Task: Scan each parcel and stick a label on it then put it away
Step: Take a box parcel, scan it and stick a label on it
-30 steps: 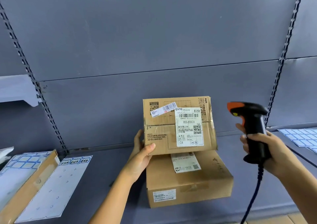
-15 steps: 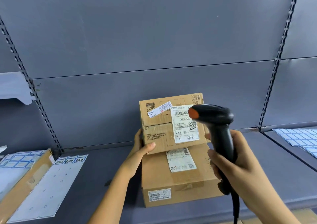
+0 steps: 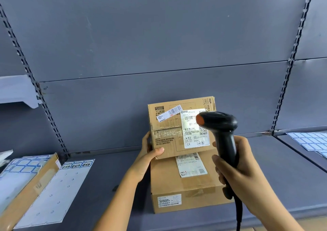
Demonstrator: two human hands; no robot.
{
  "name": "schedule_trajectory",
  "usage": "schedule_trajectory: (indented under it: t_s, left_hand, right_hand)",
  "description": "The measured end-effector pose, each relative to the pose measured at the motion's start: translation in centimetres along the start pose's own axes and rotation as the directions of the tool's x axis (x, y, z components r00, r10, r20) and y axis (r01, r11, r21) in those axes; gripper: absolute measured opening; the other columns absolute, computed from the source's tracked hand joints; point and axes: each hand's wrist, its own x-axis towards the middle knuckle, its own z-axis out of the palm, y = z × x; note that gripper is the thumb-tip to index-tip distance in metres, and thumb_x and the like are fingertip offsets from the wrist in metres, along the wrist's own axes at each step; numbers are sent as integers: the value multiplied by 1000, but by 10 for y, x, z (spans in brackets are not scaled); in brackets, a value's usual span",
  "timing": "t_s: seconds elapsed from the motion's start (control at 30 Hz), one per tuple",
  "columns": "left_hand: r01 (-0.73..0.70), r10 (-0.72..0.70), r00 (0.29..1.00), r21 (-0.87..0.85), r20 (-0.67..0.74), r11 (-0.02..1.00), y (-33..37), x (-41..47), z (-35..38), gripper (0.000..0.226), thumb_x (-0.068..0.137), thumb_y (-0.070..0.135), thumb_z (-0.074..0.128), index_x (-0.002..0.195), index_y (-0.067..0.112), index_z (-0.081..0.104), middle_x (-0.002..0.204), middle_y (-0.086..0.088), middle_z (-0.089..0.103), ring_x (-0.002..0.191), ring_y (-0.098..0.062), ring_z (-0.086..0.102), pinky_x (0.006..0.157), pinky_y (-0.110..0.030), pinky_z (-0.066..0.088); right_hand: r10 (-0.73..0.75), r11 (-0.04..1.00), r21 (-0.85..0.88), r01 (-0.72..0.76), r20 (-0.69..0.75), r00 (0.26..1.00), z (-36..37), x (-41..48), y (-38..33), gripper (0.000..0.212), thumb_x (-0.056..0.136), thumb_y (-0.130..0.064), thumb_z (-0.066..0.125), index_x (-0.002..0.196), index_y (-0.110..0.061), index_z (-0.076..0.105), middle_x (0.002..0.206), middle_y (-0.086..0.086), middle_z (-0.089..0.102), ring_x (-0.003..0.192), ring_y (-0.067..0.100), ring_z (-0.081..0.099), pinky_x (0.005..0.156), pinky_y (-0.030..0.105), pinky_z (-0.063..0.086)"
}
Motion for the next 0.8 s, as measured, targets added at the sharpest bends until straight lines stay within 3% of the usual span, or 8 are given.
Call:
schedule_trajectory:
  t_s: [0.13, 0.3, 0.43, 0.5, 0.53, 0.63, 0.73, 0.8]
  left_hand:
    - [-2, 2, 1000, -5, -3, 1000, -1, 0, 0, 103, 55, 48, 72, 142, 28, 22, 128, 2, 56, 114, -7, 57, 92, -26, 47]
    - [-8, 8, 1000, -20, -5, 1000, 0, 1, 0, 103, 54, 46, 71, 142, 26, 22, 127, 3, 56, 110, -3, 59, 81, -18, 51]
    - [-7, 6, 1000, -59, -26, 998, 2, 0, 0, 101, 52, 46, 71, 141, 22, 28, 120, 4, 61, 103, -3, 62, 78, -17, 50]
    - [-12, 9, 999, -66, -37, 998, 3, 0, 0, 104, 49, 47, 75, 140, 20, 30, 117, 6, 63, 106, -5, 61, 85, -21, 48]
    - [-12, 8, 999, -69, -45, 998, 3, -1, 0, 108, 46, 49, 79, 139, 20, 31, 117, 7, 63, 108, -7, 59, 87, -23, 46]
    - [-4, 0, 998, -74, -55, 997, 5, -1, 1, 107, 46, 51, 78, 138, 19, 33, 115, 8, 64, 113, -12, 57, 89, -25, 44]
    - [-8, 4, 999, -75, -53, 997, 4, 0, 1, 104, 48, 50, 77, 137, 20, 35, 113, 10, 64, 110, -8, 58, 88, -25, 44]
    - [-7, 3, 998, -64, -57, 998, 4, 0, 0, 110, 44, 56, 81, 137, 19, 35, 116, 8, 64, 115, -13, 56, 91, -28, 43]
  right_hand:
    - [-4, 1000, 23, 3, 11, 1000, 2, -1, -1, 27, 89, -5, 57, 101, -26, 46, 63, 10, 47, 47, 17, 42, 41, 28, 36]
    - [-31, 998, 45, 32, -10, 999, -2, -2, -3, 31, 89, -5, 58, 89, -34, 48, 59, 5, 52, 47, 17, 46, 41, 27, 37]
    - [37, 987, 160, 1, -233, 972, -31, 28, 3, 19, 89, -5, 59, 93, -22, 54, 72, 8, 58, 58, 20, 58, 42, 32, 45]
    - [156, 974, 202, -99, -287, 945, -57, 55, 22, 9, 92, -10, 58, 100, -13, 60, 78, 9, 63, 73, 25, 62, 59, 35, 50]
    - [232, 959, 225, -171, -279, 932, -70, 69, 36, 14, 92, -10, 57, 105, -5, 60, 79, 10, 64, 74, 25, 64, 65, 35, 51]
    - [421, 891, 279, -357, -218, 880, -95, 97, 77, 21, 93, -10, 56, 108, 5, 58, 85, 13, 66, 64, 18, 69, 62, 27, 55]
    - [514, 847, 251, -469, -162, 842, -107, 112, 104, 20, 95, -10, 54, 101, 9, 58, 90, 18, 64, 70, 22, 67, 60, 27, 56]
    - [530, 845, 176, -505, -149, 835, -113, 116, 114, 24, 95, -10, 54, 104, 12, 58, 90, 21, 64, 75, 27, 63, 67, 31, 52]
